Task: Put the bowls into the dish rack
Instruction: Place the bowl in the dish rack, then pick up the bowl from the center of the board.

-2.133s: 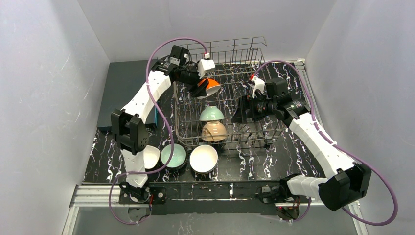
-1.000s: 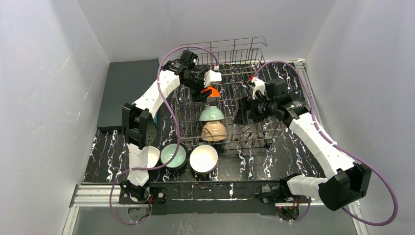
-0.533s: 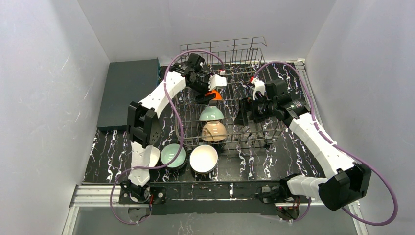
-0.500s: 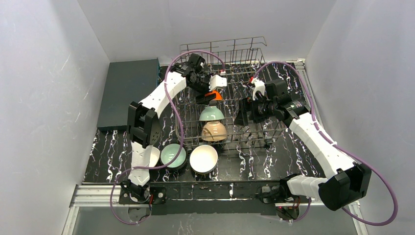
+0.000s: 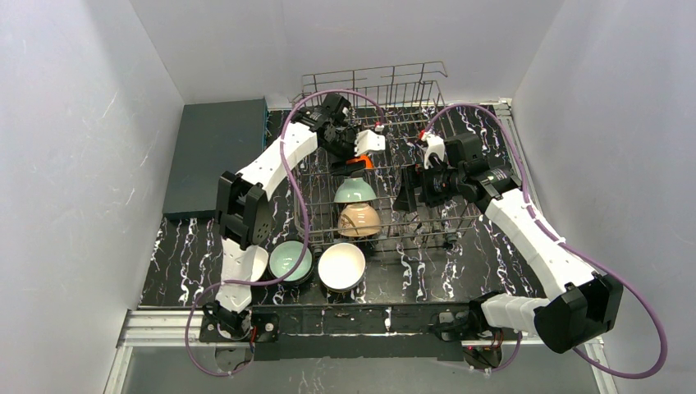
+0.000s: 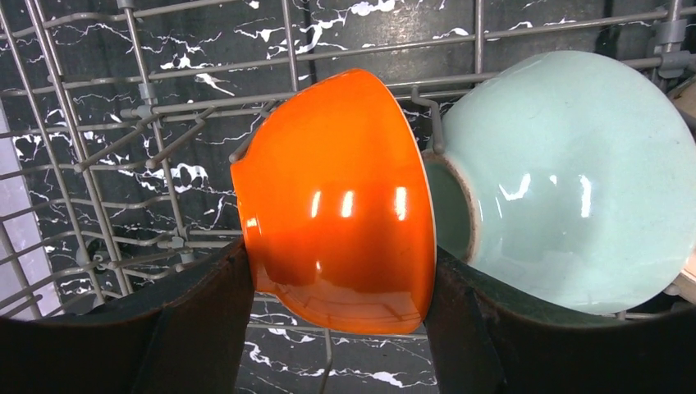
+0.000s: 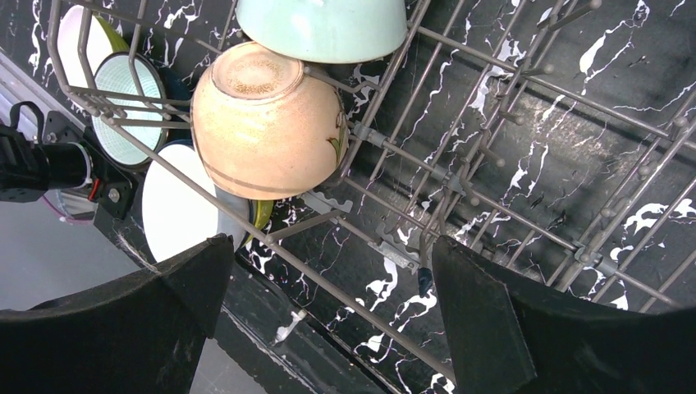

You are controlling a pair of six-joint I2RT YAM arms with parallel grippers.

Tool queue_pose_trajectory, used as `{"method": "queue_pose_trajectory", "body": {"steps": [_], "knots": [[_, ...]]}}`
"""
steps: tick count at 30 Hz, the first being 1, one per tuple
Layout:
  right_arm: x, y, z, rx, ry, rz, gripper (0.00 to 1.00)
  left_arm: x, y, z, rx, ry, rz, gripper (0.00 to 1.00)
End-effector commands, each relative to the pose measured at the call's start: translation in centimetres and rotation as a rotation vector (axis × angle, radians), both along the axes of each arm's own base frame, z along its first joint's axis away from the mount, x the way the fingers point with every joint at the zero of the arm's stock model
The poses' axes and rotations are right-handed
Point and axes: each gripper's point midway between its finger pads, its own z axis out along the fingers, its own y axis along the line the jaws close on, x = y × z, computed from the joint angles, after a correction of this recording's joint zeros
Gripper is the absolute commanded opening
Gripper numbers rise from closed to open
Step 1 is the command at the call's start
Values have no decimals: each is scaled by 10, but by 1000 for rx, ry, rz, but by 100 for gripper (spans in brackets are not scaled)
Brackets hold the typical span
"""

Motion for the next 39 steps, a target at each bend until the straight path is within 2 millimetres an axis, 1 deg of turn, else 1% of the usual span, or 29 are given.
{"method": "queue_pose_trajectory", "body": {"steps": [1, 4, 10, 19, 25, 30, 35, 37, 38, 39], "knots": [[6, 0, 28, 30, -79, 0, 99, 4, 13, 37, 24, -111, 32, 69], [5, 0, 29, 35, -80, -1, 99, 4, 15, 44, 36, -146, 42, 76], [4, 1, 31, 44, -83, -2, 99, 1, 18, 59, 55, -205, 52, 81], [4, 3, 32, 54, -79, 4, 99, -14, 27, 80, 67, -257, 60, 83], [4, 4, 32, 59, -73, 7, 99, -26, 25, 96, -3, -258, 81, 83], [5, 7, 31, 66, -66, 14, 99, -30, 26, 125, -120, -308, 186, 84], [5, 9, 29, 73, -54, 23, 99, -40, 37, 152, -251, -359, 328, 87], [4, 11, 27, 78, -43, 30, 99, -46, 43, 167, -336, -356, 431, 91], [4, 11, 25, 77, -37, 33, 99, -49, 48, 174, -367, -367, 470, 97], [4, 12, 23, 78, -30, 35, 99, -54, 52, 179, -415, -350, 527, 98]]}}
